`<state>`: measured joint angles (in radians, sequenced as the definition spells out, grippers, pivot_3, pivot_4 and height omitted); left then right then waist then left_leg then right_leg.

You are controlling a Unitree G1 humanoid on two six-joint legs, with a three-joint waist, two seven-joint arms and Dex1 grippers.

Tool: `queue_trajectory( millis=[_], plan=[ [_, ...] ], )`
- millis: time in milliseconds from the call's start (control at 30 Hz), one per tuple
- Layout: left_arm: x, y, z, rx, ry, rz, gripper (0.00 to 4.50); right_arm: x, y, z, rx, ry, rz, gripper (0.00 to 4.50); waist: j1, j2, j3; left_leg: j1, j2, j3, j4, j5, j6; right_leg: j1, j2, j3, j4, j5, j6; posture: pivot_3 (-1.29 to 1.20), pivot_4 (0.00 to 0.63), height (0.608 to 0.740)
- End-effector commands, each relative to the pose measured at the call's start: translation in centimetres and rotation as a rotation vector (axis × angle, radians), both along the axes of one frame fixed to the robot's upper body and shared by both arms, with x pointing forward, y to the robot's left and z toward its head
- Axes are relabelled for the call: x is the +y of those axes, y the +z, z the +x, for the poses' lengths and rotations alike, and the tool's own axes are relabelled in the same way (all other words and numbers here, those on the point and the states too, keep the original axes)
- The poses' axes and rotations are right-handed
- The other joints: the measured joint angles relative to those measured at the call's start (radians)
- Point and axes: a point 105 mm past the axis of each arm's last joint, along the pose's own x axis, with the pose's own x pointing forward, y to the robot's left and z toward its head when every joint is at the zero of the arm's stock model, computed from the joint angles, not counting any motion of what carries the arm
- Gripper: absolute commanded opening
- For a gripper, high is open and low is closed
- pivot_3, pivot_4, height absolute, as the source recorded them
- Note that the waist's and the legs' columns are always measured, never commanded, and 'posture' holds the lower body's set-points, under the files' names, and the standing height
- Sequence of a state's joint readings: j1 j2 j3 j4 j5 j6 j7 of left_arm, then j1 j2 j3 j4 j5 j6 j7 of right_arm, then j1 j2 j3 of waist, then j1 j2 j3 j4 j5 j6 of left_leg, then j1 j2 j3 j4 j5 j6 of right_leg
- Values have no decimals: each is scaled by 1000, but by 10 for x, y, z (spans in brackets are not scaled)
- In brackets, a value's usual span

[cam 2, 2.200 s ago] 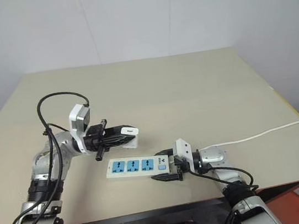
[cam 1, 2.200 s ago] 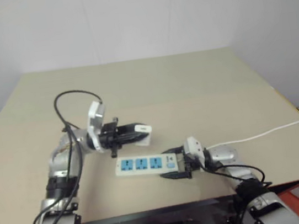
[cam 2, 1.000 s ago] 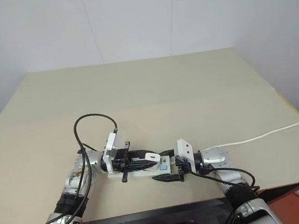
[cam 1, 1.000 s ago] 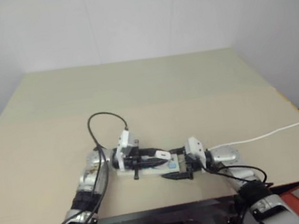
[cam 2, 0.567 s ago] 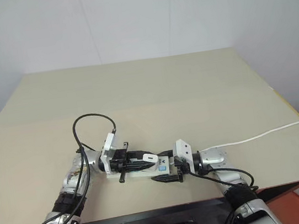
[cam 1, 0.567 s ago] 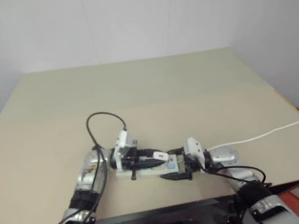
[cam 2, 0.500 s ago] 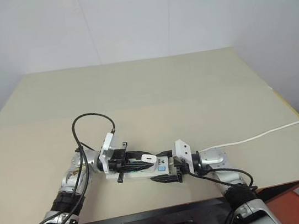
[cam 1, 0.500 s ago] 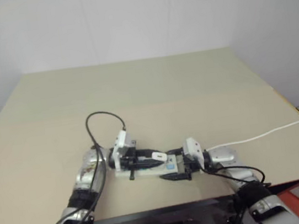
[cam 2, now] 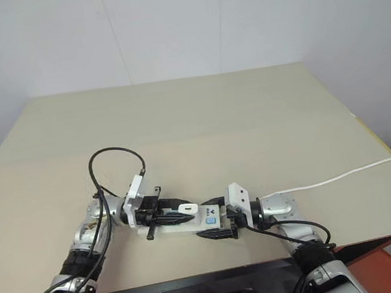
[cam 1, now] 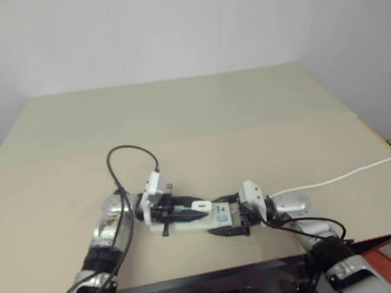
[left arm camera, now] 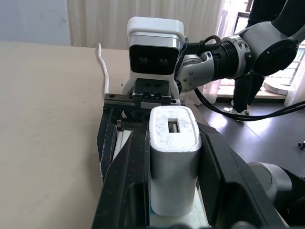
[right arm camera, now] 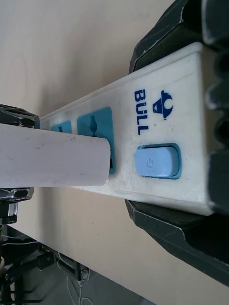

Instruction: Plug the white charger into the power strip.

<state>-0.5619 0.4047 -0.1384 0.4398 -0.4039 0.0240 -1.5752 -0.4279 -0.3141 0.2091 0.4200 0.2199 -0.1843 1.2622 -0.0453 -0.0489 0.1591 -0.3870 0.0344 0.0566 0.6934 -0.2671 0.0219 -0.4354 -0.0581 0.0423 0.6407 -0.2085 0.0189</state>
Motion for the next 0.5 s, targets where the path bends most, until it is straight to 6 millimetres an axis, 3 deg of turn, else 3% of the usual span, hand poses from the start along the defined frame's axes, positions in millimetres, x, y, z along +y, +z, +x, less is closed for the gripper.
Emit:
queue_trajectory(
  millis=[33, 500],
  plan=[
    [20, -6, 5, 8, 58, 69, 1012, -4, 6, 1, -19, 4, 5, 3431, 0, 0, 0, 0, 0, 0, 0, 0, 0, 0, 0, 0, 0, 0, 0, 0, 150, 740],
    [-3, -4, -1, -6, -7, 50, 1012, -3, 6, 1, -20, 1, 6, 3431, 1, 0, 0, 0, 0, 0, 0, 0, 0, 0, 0, 0, 0, 0, 0, 0, 150, 740]
  ],
)
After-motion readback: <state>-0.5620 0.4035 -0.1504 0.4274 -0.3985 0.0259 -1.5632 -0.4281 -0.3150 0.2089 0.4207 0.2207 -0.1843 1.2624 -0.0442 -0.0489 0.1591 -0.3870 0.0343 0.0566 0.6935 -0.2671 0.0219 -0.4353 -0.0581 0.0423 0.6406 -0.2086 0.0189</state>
